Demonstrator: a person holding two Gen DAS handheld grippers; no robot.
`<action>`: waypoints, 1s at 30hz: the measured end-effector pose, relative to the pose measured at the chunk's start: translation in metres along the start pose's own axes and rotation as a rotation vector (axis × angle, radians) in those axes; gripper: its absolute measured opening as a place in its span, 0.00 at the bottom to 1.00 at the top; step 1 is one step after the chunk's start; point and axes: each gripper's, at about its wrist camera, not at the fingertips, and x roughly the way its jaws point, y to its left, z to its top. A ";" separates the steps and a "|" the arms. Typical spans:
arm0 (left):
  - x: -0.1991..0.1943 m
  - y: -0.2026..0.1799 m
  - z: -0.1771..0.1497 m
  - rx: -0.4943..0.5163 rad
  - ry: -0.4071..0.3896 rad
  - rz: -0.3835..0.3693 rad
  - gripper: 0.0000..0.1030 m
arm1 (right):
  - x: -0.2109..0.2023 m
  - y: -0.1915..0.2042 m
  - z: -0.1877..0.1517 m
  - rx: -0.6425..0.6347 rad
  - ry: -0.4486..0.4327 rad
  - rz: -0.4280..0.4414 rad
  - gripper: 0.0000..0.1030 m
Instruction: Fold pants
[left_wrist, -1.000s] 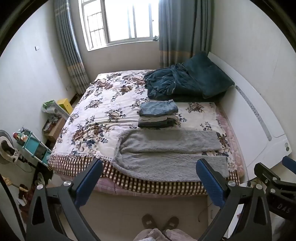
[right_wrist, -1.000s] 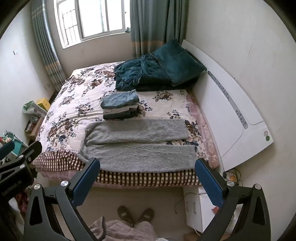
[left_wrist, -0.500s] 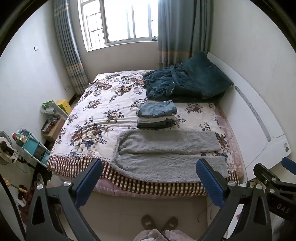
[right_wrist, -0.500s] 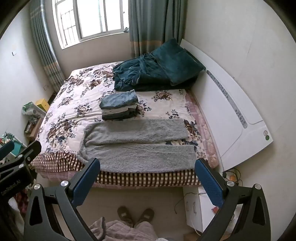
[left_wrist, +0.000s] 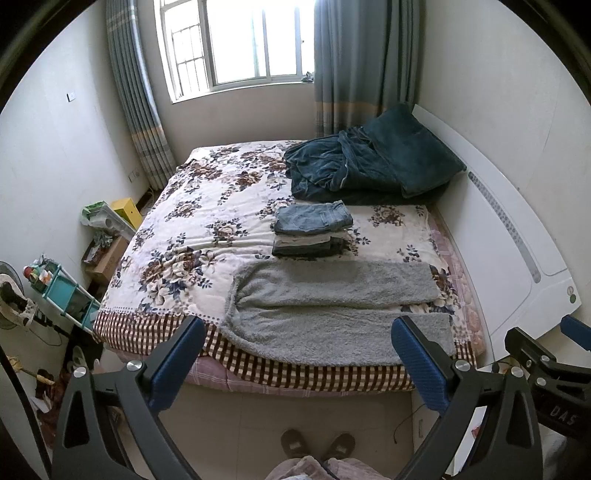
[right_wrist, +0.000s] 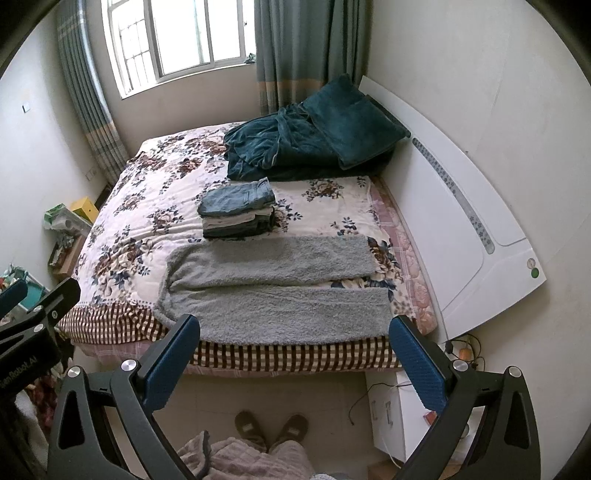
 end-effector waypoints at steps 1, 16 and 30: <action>0.000 -0.001 0.000 0.001 -0.001 0.002 1.00 | 0.000 0.000 0.000 -0.001 -0.001 0.000 1.00; 0.005 -0.012 0.006 0.002 -0.004 0.001 1.00 | 0.000 0.003 0.002 -0.002 -0.001 -0.001 1.00; 0.008 -0.018 0.026 0.000 -0.017 -0.001 1.00 | 0.002 0.009 0.010 -0.006 -0.062 0.001 1.00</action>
